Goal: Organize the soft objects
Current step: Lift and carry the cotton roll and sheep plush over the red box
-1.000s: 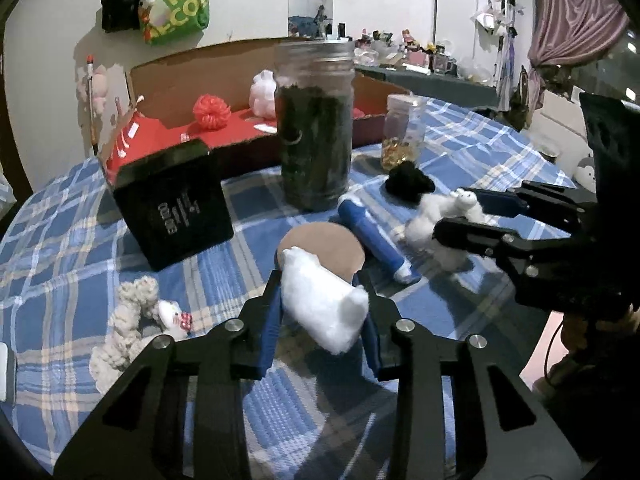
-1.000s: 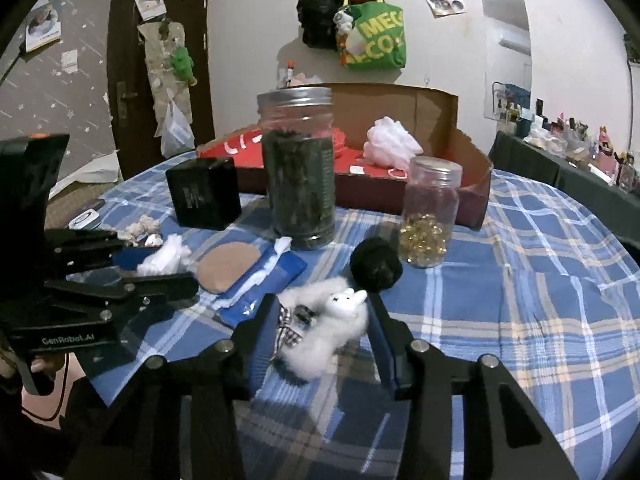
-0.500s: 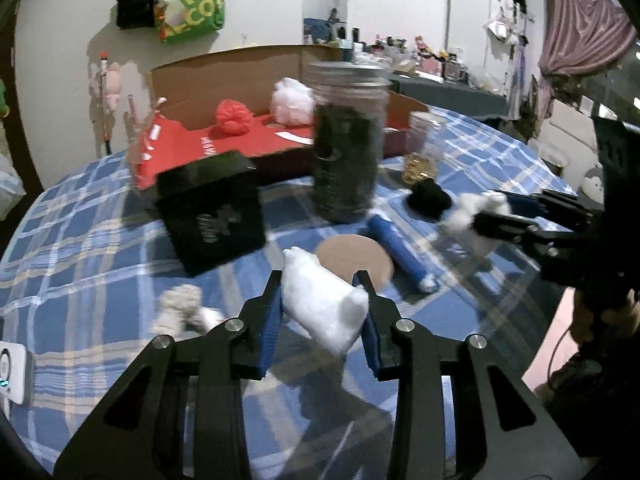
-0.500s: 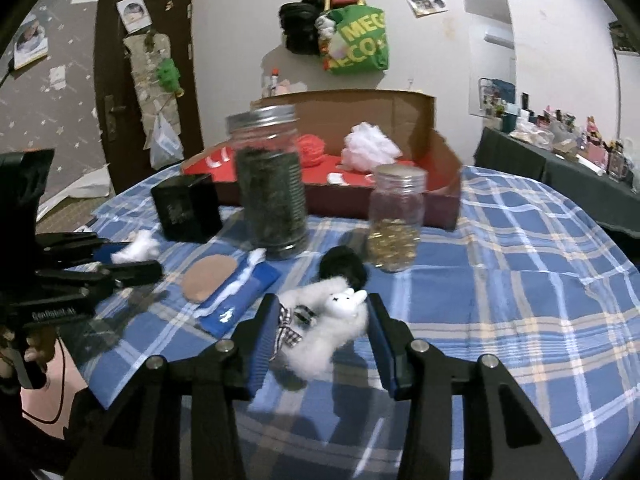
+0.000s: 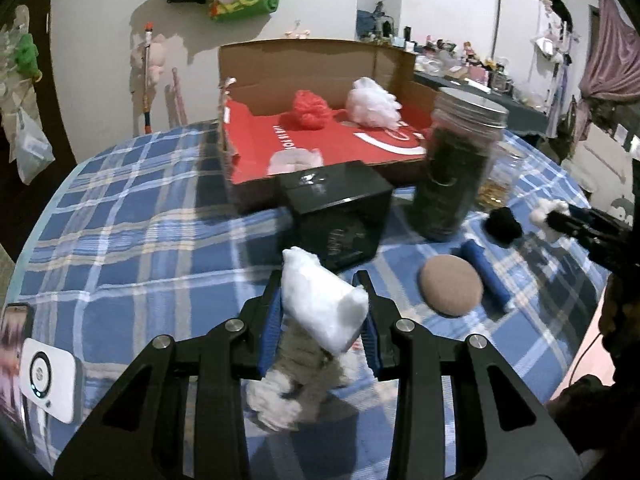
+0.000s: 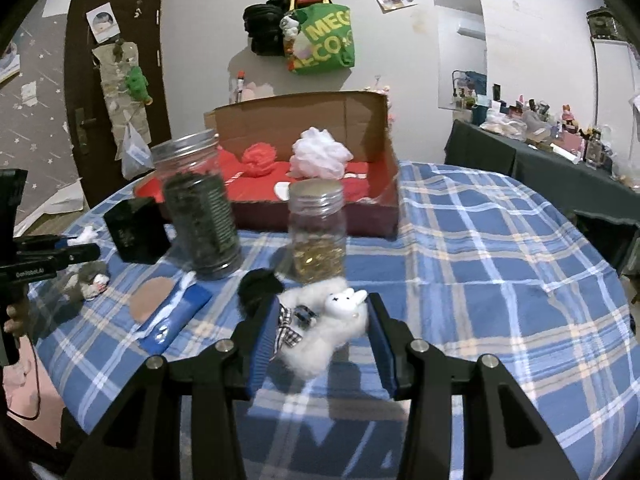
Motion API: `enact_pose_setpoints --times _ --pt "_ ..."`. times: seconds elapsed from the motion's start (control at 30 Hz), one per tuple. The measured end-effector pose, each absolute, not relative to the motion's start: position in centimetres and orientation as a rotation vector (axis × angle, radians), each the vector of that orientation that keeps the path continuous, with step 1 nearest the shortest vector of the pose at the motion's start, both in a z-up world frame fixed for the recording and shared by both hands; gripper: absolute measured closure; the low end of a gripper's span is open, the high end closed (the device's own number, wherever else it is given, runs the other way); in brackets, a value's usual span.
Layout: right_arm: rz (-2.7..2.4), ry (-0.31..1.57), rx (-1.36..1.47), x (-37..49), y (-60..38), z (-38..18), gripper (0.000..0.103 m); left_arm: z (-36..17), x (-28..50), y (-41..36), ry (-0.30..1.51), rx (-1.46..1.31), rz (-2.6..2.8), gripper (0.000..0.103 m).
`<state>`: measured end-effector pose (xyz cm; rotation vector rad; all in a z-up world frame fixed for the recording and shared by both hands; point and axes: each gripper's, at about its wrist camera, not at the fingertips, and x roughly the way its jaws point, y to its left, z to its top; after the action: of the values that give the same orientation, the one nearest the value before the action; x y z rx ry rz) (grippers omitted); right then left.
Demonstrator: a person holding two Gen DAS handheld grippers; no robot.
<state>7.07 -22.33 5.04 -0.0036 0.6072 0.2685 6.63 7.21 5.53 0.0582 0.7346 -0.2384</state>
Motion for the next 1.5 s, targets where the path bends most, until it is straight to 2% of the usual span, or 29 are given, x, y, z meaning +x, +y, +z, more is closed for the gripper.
enact_pose_setpoints --times 0.53,1.5 --pt "0.209 0.616 -0.1 11.8 -23.7 6.3 0.056 5.0 11.6 10.7 0.816 0.074 -0.198 0.07" --pt "0.227 0.565 -0.157 16.5 -23.7 9.1 0.056 6.9 16.2 10.9 0.812 0.119 -0.262 0.07"
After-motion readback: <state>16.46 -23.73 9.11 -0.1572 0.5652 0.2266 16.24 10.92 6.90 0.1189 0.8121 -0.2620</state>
